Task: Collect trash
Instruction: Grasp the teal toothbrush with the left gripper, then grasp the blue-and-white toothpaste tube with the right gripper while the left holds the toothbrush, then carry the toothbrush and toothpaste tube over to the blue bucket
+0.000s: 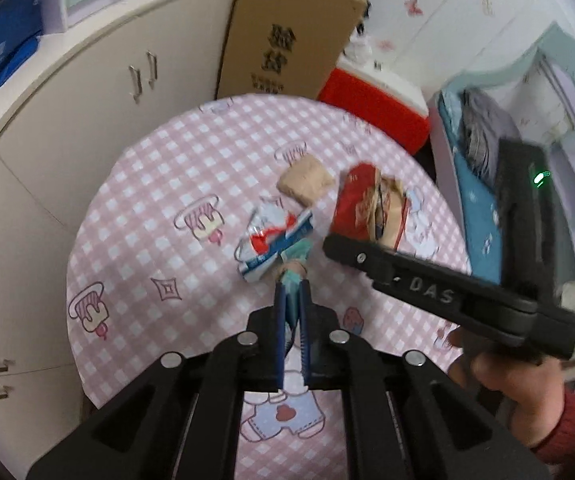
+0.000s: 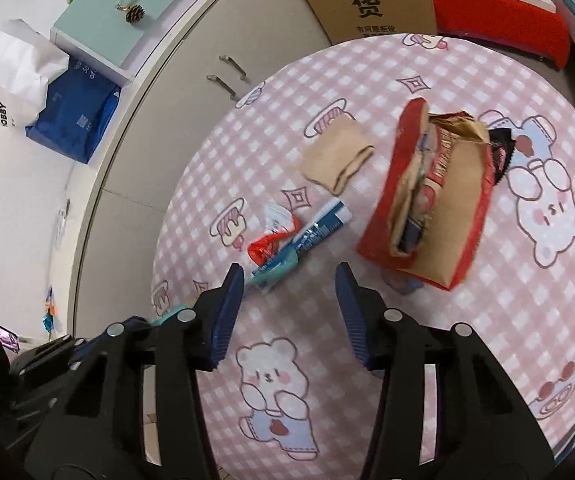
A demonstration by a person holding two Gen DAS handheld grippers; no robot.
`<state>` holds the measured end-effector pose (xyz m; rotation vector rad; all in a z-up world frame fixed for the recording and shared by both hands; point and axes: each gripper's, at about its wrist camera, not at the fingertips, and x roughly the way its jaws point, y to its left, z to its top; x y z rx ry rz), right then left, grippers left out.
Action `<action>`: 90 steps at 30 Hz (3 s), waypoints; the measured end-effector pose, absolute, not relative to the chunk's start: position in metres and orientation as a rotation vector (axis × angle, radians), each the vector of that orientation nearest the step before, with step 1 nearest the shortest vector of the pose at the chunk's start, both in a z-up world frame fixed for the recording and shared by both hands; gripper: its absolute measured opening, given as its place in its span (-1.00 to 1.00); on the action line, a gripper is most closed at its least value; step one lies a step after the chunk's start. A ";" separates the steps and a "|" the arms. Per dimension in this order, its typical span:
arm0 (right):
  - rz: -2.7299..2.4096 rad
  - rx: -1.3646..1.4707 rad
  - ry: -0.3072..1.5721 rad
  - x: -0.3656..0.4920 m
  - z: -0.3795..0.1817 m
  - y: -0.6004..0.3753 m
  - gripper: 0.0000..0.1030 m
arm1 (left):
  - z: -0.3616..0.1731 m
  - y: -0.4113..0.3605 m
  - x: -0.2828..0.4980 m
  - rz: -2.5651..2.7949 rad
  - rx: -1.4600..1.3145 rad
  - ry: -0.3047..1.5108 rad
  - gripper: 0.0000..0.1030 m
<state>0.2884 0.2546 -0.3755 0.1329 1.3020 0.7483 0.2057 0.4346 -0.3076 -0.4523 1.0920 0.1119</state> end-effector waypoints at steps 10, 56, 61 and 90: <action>0.726 0.079 1.347 0.295 -0.390 0.282 -0.07 | -0.291 0.469 0.219 0.246 -0.476 0.956 -0.90; 0.517 0.303 1.135 0.405 -0.297 -0.120 -0.87 | -0.211 0.096 0.379 -0.137 -0.260 0.867 -0.90; 0.446 0.323 1.161 0.419 -0.308 -0.178 -0.86 | -0.229 0.035 0.404 -0.190 -0.232 0.918 -0.90; 0.340 0.422 1.176 0.430 -0.325 -0.277 -0.03 | -0.278 -0.072 0.440 -0.247 -0.094 1.099 -0.89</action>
